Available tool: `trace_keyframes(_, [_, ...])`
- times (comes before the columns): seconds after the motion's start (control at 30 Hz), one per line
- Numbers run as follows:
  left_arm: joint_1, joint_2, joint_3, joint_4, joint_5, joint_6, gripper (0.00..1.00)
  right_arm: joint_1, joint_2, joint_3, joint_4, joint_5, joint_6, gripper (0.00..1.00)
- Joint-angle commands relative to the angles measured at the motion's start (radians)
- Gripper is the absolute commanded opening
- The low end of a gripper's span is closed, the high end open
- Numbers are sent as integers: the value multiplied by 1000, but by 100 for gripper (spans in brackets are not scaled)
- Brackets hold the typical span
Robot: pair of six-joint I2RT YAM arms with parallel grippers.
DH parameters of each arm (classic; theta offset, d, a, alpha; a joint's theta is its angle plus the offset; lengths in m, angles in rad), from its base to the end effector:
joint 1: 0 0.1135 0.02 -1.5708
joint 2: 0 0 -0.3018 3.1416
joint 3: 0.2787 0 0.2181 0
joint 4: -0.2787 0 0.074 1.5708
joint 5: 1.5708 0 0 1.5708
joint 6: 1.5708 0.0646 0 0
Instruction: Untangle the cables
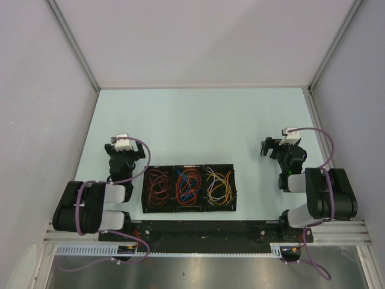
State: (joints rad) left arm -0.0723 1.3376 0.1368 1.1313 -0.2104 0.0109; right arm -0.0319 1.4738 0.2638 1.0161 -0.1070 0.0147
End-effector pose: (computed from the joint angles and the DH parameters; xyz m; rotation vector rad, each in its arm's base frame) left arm 0.2193 -0.0024 0.2238 -0.0927 1.6376 0.1255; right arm 0.2567 -0.0013 0.2122 -0.0366 1.7639 0.0819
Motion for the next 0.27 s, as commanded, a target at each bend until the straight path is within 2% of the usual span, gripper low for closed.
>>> trace_keyframes(0.0, [-4, 2, 18, 74, 36, 15, 100, 6, 2, 3, 61, 1, -13, 100])
trace_keyframes(0.23, [-4, 2, 18, 76, 36, 15, 100, 4, 3, 5, 59, 0, -12, 100])
